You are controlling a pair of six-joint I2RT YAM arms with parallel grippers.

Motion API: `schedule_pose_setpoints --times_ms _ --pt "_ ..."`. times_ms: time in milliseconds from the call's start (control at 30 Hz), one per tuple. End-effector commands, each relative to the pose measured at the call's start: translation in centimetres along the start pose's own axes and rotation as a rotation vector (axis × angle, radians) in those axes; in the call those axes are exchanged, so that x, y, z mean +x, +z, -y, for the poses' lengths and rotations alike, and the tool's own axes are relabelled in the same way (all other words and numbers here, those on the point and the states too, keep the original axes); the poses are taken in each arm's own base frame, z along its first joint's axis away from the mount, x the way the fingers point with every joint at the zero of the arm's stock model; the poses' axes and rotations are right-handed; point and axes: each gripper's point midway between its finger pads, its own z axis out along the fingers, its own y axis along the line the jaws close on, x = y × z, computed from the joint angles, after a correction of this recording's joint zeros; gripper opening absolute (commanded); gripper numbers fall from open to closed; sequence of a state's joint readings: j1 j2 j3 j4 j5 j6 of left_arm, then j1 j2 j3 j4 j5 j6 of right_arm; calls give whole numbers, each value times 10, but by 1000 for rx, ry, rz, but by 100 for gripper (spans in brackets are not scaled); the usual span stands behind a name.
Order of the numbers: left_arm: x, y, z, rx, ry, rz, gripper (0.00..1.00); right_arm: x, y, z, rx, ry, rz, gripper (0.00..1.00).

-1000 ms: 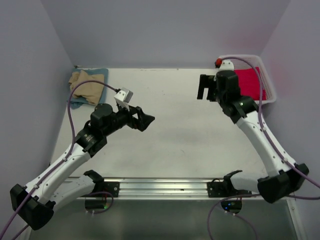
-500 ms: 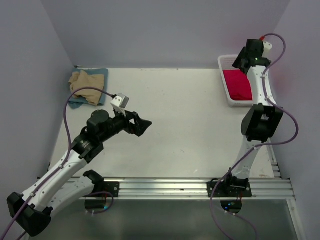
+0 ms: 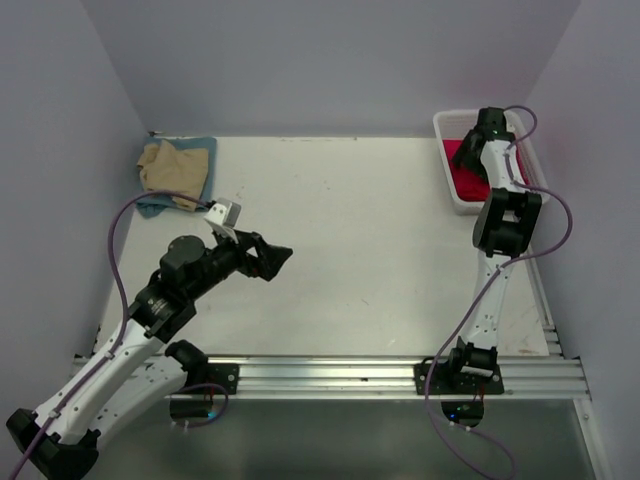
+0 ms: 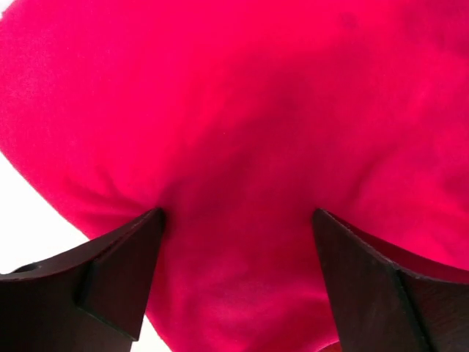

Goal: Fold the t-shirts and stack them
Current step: Grab the tshirt from the pile

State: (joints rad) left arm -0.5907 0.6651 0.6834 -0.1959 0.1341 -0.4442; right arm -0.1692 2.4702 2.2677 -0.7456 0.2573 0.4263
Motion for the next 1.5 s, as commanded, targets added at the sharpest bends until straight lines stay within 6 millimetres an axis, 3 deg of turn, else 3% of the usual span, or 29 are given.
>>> schedule_pose_setpoints --times_ms 0,100,233,267,400,500,567,600,667,700,767,800,867,900,933,1000,1033,1100,1133,1233,1300,1467 --pt "2 -5 -5 -31 -20 11 100 -6 -6 -5 -39 12 14 83" --pt "6 -5 -6 -36 -29 5 100 -2 -3 -3 -43 21 7 75" --pt "9 -8 -7 -38 -35 4 100 0 -3 -4 -56 30 0 11" --pt "9 -8 -8 -40 -36 7 100 1 -6 -3 -55 38 -1 0" --pt "9 -10 -7 -32 -40 12 100 -17 -25 -9 -102 57 56 0" --pt "11 -8 -6 -26 -43 8 100 -50 -64 -15 -163 83 165 0" --pt "11 -8 -5 -21 -45 7 100 -55 -80 -14 -181 89 200 0" --pt "12 -7 -5 -18 -44 7 100 -79 -112 -17 -227 110 284 0" --pt "15 -5 -5 -11 -46 3 100 -81 -132 -15 -261 119 319 0" --pt "14 -5 -4 -6 -47 7 100 -100 -167 -19 -321 133 403 0" --pt "16 -3 -5 -4 -47 1 100 -100 -187 -20 -368 141 453 0" --pt "16 -2 -4 0 -47 3 100 -108 -222 -21 -422 146 509 0" --pt "17 -2 -4 4 -49 -1 100 -98 -236 -24 -483 142 527 0" --pt "17 -1 -3 5 -50 2 100 -97 -250 -26 -524 141 548 0" --pt "17 -2 -3 6 -50 4 100 -95 -276 -30 -601 130 571 0" --pt "18 -2 -4 4 -51 4 100 -79 -291 -36 -680 119 556 0" --pt "18 -2 -4 5 -51 6 100 -73 -315 -42 -766 92 564 0" --pt "18 -3 -4 6 -52 8 100 -55 -329 -50 -858 75 540 0" --pt "18 -3 -5 3 -54 10 100 -52 -354 -51 -925 68 567 0" --pt "18 -5 -4 3 -58 16 100 -25 -374 -59 -1025 16 561 0" --pt "17 -7 -4 2 -59 20 100 -11 -398 -62 -1097 -11 574 0" --pt "14 -13 -4 -4 -63 38 100 6 -455 -70 -1293 -53 608 0"
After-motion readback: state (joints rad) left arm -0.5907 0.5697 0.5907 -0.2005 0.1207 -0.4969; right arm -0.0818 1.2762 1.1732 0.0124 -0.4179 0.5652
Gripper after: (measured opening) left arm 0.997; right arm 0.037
